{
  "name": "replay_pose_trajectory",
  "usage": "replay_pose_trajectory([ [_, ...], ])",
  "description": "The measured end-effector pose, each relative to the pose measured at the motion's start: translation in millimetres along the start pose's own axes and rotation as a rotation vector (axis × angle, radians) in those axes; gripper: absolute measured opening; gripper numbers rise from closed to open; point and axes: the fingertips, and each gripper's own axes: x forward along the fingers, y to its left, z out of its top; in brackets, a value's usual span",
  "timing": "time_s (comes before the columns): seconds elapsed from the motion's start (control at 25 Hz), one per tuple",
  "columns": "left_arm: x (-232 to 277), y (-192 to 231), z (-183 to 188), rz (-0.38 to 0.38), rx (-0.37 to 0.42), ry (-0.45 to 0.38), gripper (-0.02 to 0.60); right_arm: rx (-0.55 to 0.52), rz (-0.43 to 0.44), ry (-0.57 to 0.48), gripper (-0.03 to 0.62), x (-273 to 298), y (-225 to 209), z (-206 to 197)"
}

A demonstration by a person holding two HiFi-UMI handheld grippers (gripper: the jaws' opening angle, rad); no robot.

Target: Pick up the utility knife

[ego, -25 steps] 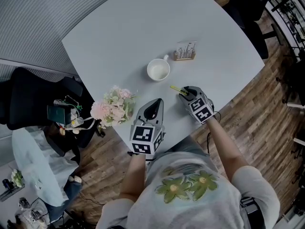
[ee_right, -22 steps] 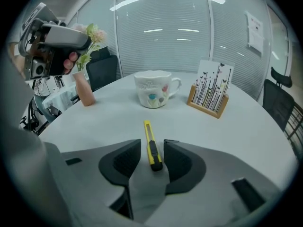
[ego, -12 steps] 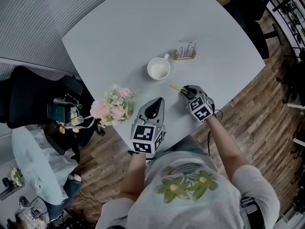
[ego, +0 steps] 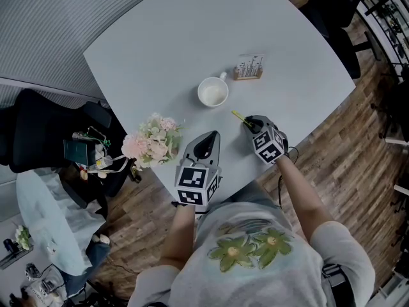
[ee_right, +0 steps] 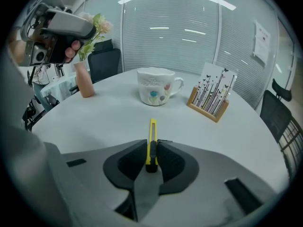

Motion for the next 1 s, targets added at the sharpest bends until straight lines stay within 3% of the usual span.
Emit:
replay_pose_trajectory([
  [1.0, -16, -3, 1, -0.030, 0.009, -0.006, 0.000, -0.010, 0.012, -0.026, 0.072, -19, 23, 19],
])
